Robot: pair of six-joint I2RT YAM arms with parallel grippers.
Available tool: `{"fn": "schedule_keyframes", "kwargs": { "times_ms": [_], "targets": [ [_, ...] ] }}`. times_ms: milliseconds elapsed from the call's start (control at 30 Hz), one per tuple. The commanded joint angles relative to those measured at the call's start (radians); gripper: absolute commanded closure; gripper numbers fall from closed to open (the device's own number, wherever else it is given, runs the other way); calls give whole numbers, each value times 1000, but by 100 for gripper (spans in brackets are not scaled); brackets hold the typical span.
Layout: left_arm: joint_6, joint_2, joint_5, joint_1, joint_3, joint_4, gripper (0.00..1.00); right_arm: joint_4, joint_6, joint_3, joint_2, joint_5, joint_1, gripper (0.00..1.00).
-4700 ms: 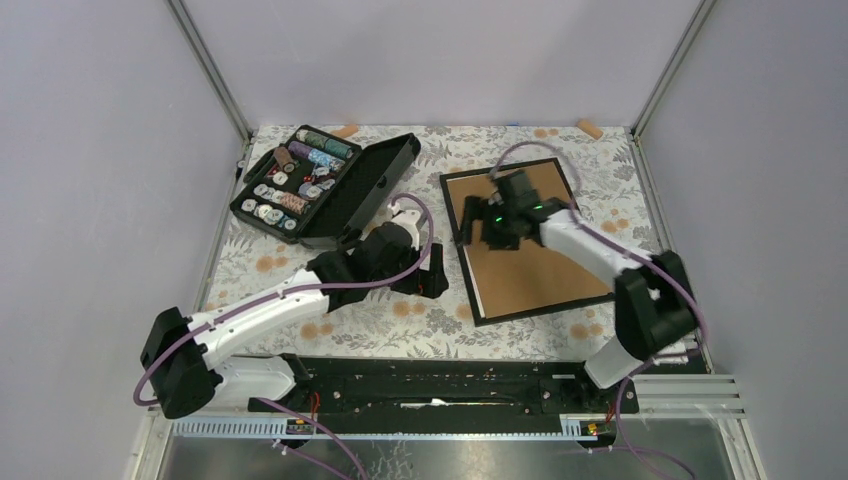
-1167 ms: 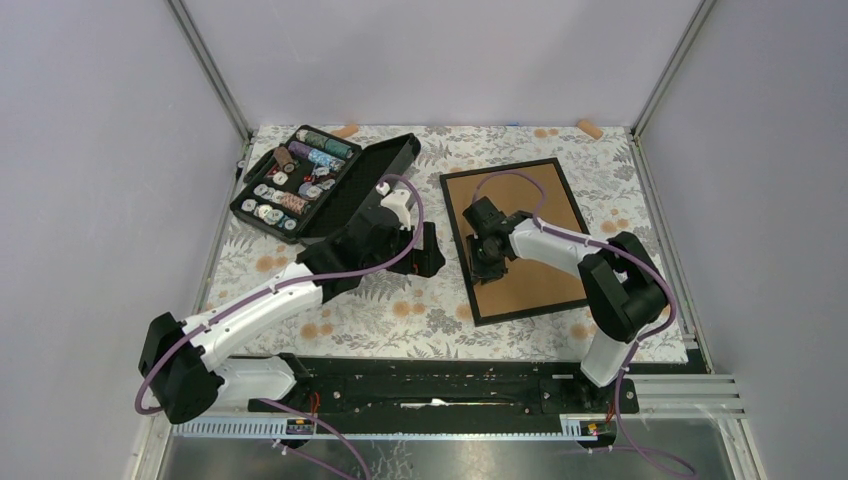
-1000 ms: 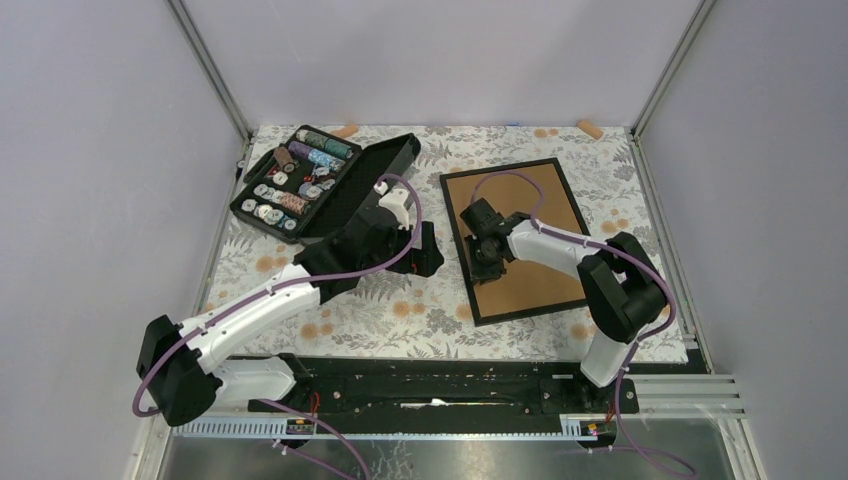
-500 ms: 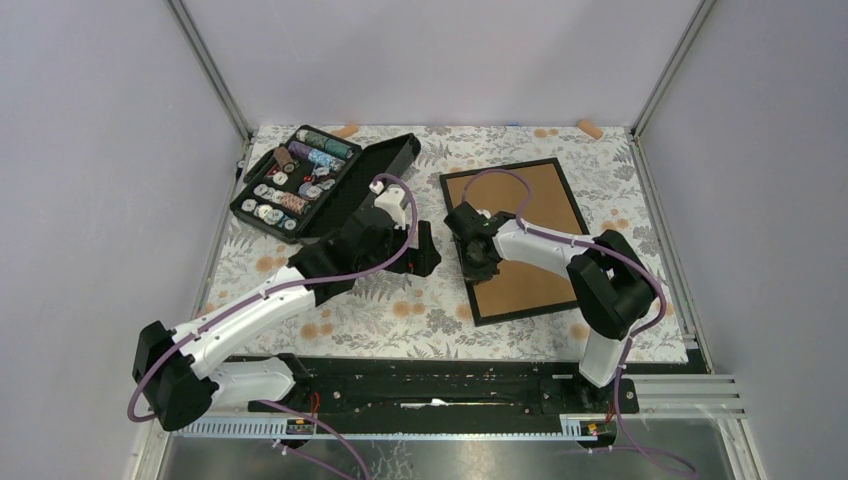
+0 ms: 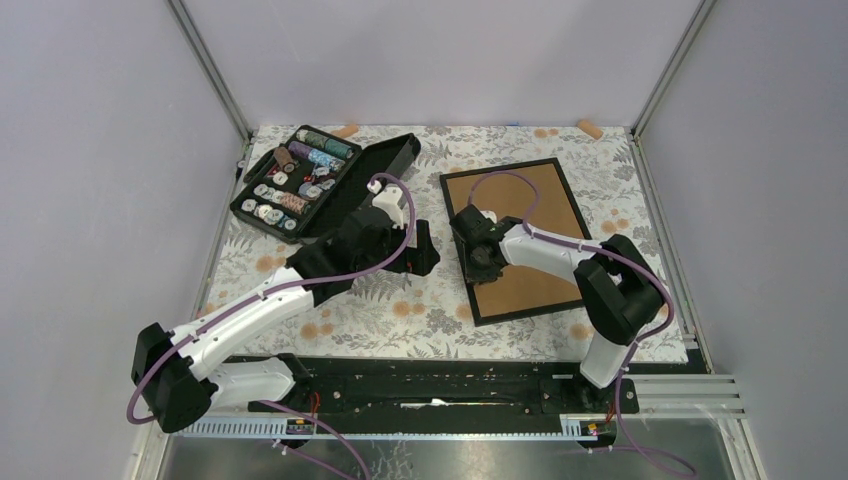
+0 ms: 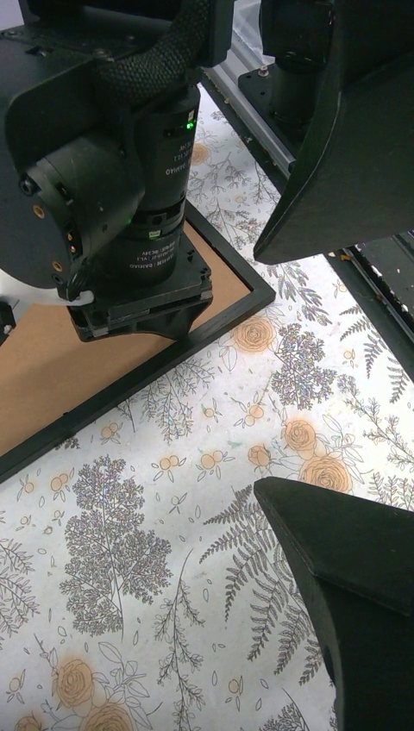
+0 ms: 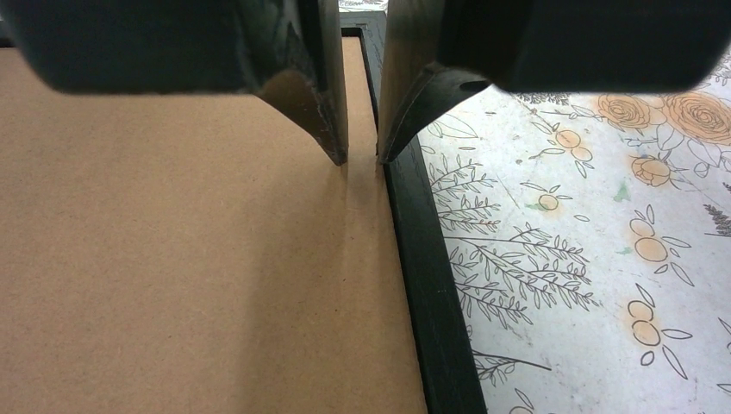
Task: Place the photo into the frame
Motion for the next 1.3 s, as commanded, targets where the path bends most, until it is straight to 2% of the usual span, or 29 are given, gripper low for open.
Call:
{"fn": "schedule_keyframes", "kwargs": {
  "times_ms": [0,133,367,567,733,833,900,967,1033,1100,1167,1233,1267],
  "targets": [
    [-21,-32,20,8,-20,45,1,-4,7,-121,87,61,-23,72],
    [-43,-25,39,10,-40,60,1,47,6,-164,45,11,-48,77],
    [-85,7,85,10,-57,81,1,36,-11,-167,67,34,-49,90],
    [-131,20,98,10,-83,97,1,27,-35,-182,64,55,-50,95],
    [-188,77,131,9,-117,139,1,34,-36,-194,42,30,-60,93],
    [-242,130,135,-8,-150,210,1,63,-40,-208,23,2,-68,85],
    [-269,171,106,-31,-164,262,2,76,-47,-208,14,-3,-70,75],
    [-314,204,48,-49,-187,308,6,87,-61,-207,7,2,-73,71],
    [-370,220,5,-53,-241,406,13,89,-69,-208,5,13,-75,71],
    [-408,250,-8,-54,-278,493,26,86,-75,-211,6,22,-77,74],
    [-420,301,-11,-55,-275,539,32,93,-84,-220,2,14,-81,84],
    [-426,358,-5,-56,-247,548,33,114,-89,-244,-9,-11,-87,94],
    [-425,377,-1,-57,-238,560,34,131,-91,-260,-17,-31,-95,95]
  ]
}}
